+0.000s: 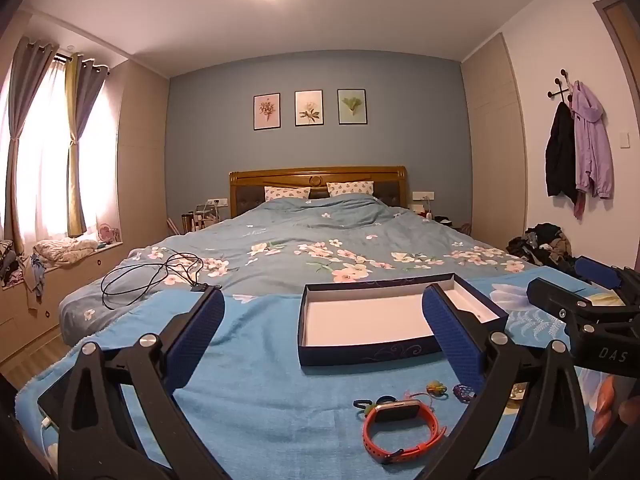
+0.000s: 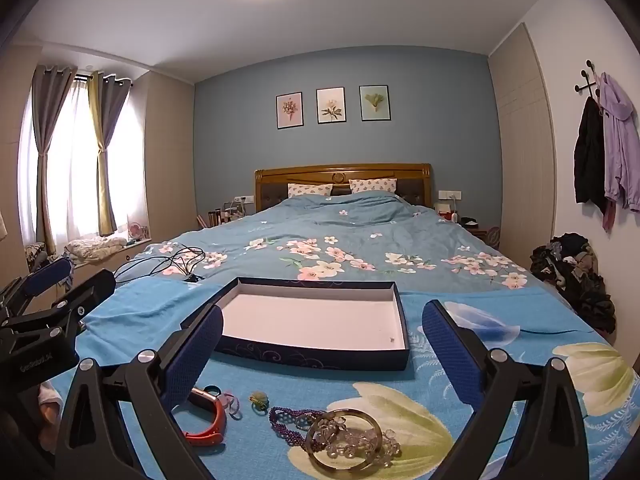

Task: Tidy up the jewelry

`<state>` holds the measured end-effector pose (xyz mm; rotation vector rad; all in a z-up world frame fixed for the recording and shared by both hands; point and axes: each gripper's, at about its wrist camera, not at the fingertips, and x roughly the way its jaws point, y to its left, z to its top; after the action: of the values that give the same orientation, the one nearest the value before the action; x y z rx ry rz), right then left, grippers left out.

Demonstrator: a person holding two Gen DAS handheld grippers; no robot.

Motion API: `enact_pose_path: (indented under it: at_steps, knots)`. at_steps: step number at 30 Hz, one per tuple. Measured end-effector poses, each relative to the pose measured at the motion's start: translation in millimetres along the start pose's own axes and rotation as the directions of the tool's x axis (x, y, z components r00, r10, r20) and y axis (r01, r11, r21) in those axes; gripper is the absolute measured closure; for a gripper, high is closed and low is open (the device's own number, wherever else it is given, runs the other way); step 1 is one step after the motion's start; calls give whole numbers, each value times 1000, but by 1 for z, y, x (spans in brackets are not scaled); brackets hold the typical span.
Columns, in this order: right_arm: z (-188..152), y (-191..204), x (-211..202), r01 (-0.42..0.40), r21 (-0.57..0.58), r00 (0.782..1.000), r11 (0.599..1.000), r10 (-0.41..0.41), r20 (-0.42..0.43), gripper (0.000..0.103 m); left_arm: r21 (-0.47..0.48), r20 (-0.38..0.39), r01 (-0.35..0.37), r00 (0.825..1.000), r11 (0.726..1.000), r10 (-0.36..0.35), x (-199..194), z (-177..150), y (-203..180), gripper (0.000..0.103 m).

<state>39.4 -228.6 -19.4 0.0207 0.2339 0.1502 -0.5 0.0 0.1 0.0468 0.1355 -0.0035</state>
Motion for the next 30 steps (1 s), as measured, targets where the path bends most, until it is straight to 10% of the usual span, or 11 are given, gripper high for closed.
enact_pose_path:
  at_steps: [30]
  knots:
    - [-6,-5,2,-4,7,1000,1000,4,9,7,-10,3,-6,1000,1000,6,-1,-1,-2,6]
